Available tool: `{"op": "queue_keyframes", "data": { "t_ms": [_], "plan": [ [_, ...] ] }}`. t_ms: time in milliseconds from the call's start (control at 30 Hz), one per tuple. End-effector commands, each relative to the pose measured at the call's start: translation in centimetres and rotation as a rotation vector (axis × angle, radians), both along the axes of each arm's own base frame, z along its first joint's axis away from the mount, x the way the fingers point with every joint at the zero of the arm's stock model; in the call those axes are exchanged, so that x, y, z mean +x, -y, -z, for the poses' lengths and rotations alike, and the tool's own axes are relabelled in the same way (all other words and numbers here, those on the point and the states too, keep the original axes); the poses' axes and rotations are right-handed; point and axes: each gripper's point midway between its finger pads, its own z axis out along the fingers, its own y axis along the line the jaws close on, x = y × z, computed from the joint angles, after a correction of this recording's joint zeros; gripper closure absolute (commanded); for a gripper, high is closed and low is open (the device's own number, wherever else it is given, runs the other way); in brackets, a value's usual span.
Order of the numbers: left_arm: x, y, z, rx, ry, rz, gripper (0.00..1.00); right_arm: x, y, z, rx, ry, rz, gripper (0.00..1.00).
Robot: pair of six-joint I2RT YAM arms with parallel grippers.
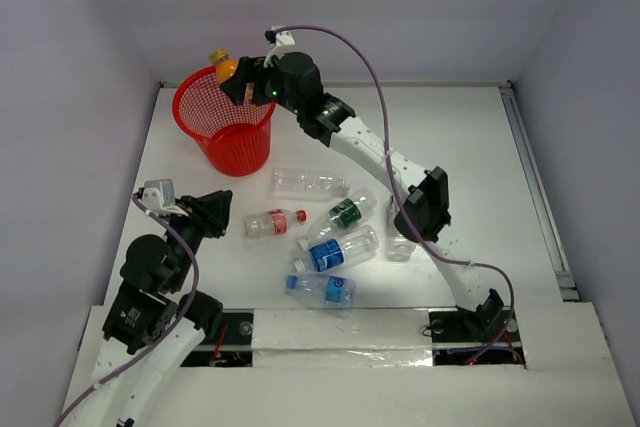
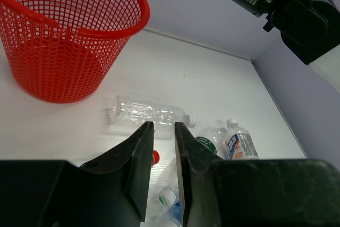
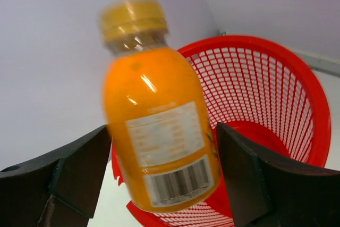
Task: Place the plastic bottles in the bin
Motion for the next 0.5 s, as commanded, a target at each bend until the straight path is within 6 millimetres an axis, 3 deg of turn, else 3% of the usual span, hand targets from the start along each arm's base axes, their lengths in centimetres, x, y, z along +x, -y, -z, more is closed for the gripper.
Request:
{"op": "queue_keyframes", "data": {
  "t_ms": [0,200,300,333,433,467],
  "plan": [
    [0.5,0.1,-0.8,-0.009,0.011,-0.006,0.80,-0.2,0.8,-5.5,0.098,0.108,0.032,0.14],
    [0.9,0.3,-0.4,-0.007,-0.010,-0.004,0.75,-1.3,2.3,-7.5,0.097,0.142,0.041,0.09],
    [1.1,1.1,0.3,-0.015,-0.041,0.024,0.93,-2.4,3.5,-8.6,0.081,0.153,0.036,0.12],
    [1.2,2.0,0.7,-0.035,-0.062,0.065,1.00,-3.3,4.3,-8.9,0.076,0.153,0.030,0.17],
    [1.3,3.6,1.9,-0.099,-0.114,0.120,1.00,-4.9,6.1,-9.6,0.084,0.172,0.031,0.37],
    [1.4,3.9,2.2,-0.119,-0.126,0.128,1.00,-6.2,7.6,-9.3,0.077,0.174,0.036,0.61]
  ]
}}
